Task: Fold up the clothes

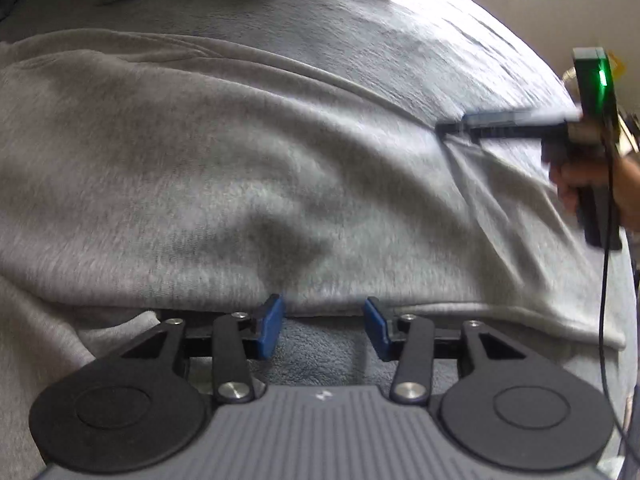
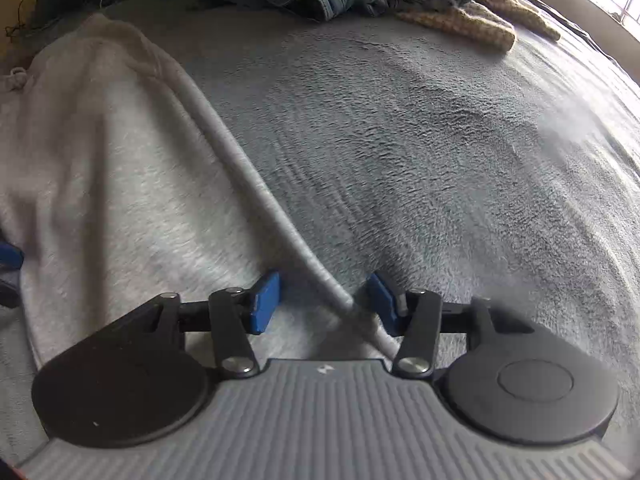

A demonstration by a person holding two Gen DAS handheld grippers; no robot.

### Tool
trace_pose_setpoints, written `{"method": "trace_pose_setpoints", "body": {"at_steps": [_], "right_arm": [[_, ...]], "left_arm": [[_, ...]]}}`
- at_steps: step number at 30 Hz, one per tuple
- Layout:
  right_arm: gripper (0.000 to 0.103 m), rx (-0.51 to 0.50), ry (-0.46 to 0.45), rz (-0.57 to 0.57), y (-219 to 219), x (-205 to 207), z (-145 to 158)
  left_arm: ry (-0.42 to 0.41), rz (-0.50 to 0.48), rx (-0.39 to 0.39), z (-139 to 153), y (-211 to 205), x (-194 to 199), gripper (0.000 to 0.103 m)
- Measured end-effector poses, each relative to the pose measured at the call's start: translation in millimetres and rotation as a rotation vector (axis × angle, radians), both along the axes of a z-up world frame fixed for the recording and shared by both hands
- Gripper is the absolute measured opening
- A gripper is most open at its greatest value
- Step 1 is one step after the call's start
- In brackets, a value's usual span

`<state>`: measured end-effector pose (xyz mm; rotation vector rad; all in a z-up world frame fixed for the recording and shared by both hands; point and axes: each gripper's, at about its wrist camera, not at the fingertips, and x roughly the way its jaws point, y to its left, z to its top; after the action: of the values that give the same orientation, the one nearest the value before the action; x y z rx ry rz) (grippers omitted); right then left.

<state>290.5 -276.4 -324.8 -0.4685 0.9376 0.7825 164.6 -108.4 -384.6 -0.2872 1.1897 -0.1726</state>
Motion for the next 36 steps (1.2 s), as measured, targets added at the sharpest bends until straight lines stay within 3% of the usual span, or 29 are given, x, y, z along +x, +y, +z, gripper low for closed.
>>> {"method": "trace_pose_setpoints", "body": {"at_steps": [1, 3, 5, 8, 11, 13, 14, 18, 20, 24, 28, 31, 32, 34, 36], "right_arm": [[0.056, 0.006, -0.013, -0.049, -3, 9, 3], [0.046, -0.010, -0.066, -0.172, -7, 22, 15], [0.046, 0.067, -0.042, -0.203, -9, 25, 30], [0.047, 0.154, 0.045, -0.063, 19, 15, 36], [0.046, 0.088, 0.076, 0.136, 61, -5, 10], [0.045, 0.064, 0.025, 0.135, 73, -2, -5], [0.046, 0.090, 0.016, 0.080, 72, 5, -8], [0.040, 0.236, -0.012, -0.316, 24, 23, 18], [0.040, 0.294, 0.019, -0.364, -12, 6, 33], [0.040, 0.195, 0.051, -0.472, -89, -37, 36], [0.038, 0.059, 0.055, -0.703, -174, -32, 9], [0.034, 0.135, 0.010, -0.876, -233, -10, -1], [0.031, 0.150, -0.020, -0.943, -247, -6, 5], [0.034, 0.156, -0.077, -1.073, -271, -11, 21], [0.034, 0.239, -0.028, -1.110, -296, -30, 36]], "left_arm": [[0.001, -0.022, 0.009, 0, -3, 0, 0.053], [-0.003, -0.075, 0.035, 0, -8, -1, 0.057], [-0.013, -0.129, 0.062, -1, -13, -3, 0.059], [-0.026, -0.196, 0.095, -2, -19, -6, 0.063], [-0.033, -0.247, 0.119, -3, -24, -8, 0.065], [-0.037, -0.281, 0.134, -3, -27, -10, 0.067], [-0.040, -0.297, 0.142, -3, -28, -11, 0.068], [-0.046, -0.346, 0.166, -3, -33, -13, 0.072], [-0.047, -0.352, 0.172, -3, -34, -14, 0.072], [-0.049, -0.363, 0.182, -2, -35, -16, 0.073], [-0.064, -0.375, 0.219, -1, -41, -13, 0.074], [-0.058, -0.371, 0.243, 2, -45, -13, 0.074], [-0.055, -0.364, 0.245, 2, -46, -13, 0.074], [-0.051, -0.350, 0.252, 1, -48, -11, 0.074], [-0.052, -0.337, 0.262, 2, -50, -11, 0.074]]}}
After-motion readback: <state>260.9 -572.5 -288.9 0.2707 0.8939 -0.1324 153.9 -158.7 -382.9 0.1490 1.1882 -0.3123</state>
